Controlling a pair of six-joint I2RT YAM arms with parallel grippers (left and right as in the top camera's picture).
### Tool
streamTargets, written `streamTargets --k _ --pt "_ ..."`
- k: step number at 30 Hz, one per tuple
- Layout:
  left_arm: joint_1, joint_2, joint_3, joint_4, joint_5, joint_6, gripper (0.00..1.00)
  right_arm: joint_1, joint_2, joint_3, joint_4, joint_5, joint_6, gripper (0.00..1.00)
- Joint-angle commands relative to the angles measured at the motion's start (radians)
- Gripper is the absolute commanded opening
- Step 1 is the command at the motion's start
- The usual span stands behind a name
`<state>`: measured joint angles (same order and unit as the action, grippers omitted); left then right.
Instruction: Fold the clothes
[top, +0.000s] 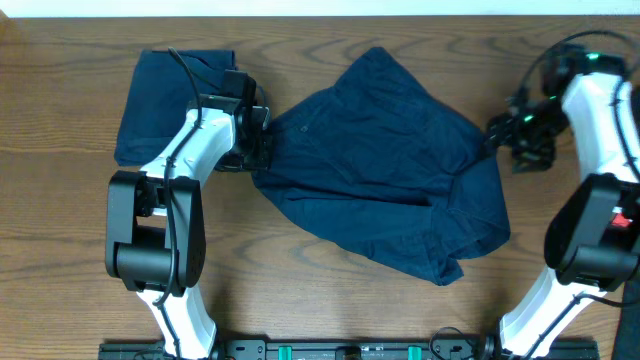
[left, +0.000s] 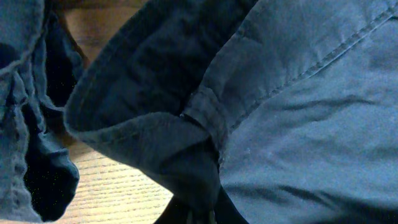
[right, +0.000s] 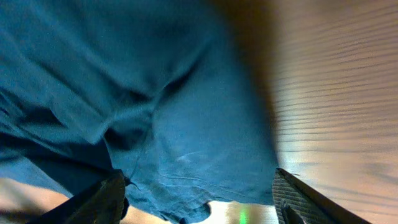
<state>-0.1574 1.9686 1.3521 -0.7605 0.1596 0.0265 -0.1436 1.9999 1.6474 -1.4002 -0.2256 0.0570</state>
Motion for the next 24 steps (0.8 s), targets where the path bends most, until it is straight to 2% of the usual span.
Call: streamTargets --k 1,3,5,6,8,9,11,15,17,19,20,21,22,24 --pt "-0.001 -0.016 0.008 -0.013 -0.011 0.002 0.06 0.073 -0.007 -0.112 0.033 0.021 -0.004 0.80" --pt "-0.001 -0.016 0.008 -0.014 -0.011 0.002 0.06 0.104 -0.007 -0.187 0.098 0.104 0.071 0.80" --pt "-0.001 -0.016 0.008 -0.013 -0.011 0.002 0.06 0.128 -0.007 -0.256 0.172 0.193 0.151 0.71" --pt "-0.001 -0.016 0.008 -0.013 -0.011 0.002 0.06 0.134 -0.007 -0.283 0.209 0.240 0.185 0.55" --pt "-0.001 -0.016 0.008 -0.018 -0.011 0.002 0.06 0.132 -0.007 -0.297 0.246 0.340 0.246 0.09" --pt "-0.001 -0.016 0.008 -0.021 -0.011 0.002 0.06 0.125 -0.008 -0.287 0.249 0.393 0.273 0.01" --pt "-0.001 -0.016 0.008 -0.024 -0.011 0.002 0.06 0.086 -0.008 -0.230 0.235 0.505 0.310 0.01" --pt "0.000 -0.017 0.008 -0.025 -0.011 0.002 0.06 -0.037 -0.008 -0.043 0.189 0.555 0.308 0.01" --pt "0.000 -0.018 0.008 -0.025 -0.011 0.002 0.06 -0.100 -0.008 0.058 0.190 0.484 0.262 0.01" --pt "0.000 -0.023 0.008 -0.024 -0.011 0.002 0.06 -0.159 -0.008 0.150 0.225 0.282 0.141 0.03" --pt "0.000 -0.028 0.008 -0.024 -0.011 0.002 0.06 -0.185 -0.008 0.187 0.243 0.149 0.069 0.15" --pt "0.000 -0.031 0.008 -0.024 -0.011 0.002 0.06 -0.208 -0.008 0.214 0.257 0.031 0.021 0.37" --pt "0.000 -0.039 0.008 -0.024 -0.011 0.002 0.06 -0.230 -0.008 0.236 0.258 -0.070 0.009 0.49" --pt "0.000 -0.053 0.008 -0.024 -0.011 0.002 0.06 -0.248 -0.008 0.248 0.222 -0.143 0.027 0.55"
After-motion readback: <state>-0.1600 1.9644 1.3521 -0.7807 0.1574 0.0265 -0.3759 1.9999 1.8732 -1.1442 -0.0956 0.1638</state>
